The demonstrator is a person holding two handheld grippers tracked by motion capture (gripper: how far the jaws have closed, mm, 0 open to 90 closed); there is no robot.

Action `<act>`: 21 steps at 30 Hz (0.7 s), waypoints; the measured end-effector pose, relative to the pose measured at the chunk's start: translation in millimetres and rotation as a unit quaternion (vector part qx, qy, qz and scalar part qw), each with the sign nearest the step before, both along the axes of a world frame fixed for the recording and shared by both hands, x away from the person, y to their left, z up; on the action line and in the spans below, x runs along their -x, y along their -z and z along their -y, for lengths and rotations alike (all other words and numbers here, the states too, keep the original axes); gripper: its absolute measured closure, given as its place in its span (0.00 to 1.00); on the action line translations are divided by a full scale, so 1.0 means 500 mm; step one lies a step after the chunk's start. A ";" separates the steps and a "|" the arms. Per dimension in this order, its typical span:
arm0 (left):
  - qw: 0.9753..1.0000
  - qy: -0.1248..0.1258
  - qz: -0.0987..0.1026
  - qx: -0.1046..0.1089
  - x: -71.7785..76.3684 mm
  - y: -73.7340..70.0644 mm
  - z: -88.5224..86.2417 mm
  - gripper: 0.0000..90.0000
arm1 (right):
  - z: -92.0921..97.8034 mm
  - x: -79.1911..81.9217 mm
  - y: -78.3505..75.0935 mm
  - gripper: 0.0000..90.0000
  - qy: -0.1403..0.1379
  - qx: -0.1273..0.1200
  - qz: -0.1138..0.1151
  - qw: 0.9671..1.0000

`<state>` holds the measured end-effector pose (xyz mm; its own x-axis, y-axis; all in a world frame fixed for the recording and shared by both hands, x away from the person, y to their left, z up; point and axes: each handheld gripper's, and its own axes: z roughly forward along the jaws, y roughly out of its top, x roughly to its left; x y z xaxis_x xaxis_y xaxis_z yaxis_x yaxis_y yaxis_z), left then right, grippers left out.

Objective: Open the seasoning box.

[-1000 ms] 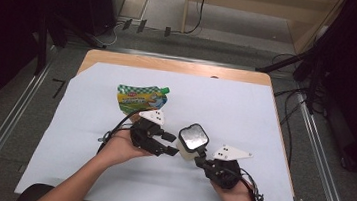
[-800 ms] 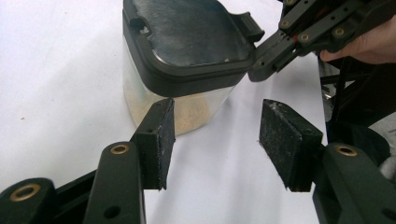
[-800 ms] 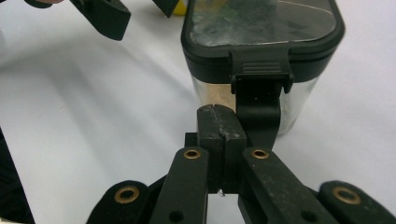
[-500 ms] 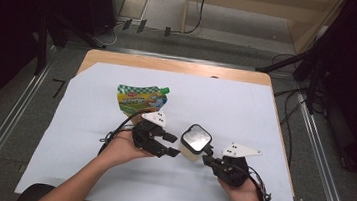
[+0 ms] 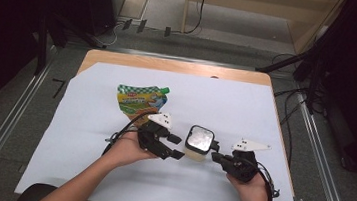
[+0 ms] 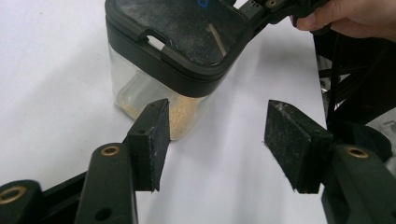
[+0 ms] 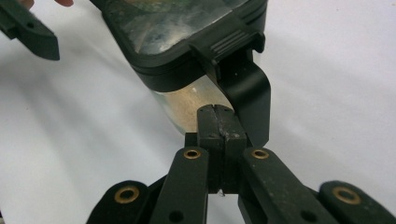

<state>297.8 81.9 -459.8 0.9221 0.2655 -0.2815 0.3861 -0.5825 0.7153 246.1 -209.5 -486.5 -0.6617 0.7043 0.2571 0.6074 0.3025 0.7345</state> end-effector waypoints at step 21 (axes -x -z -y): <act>0.999 -0.014 -0.015 0.026 -0.026 0.002 0.035 0.17 | 0.036 -0.055 -0.004 1.00 0.022 -0.007 -0.007 1.000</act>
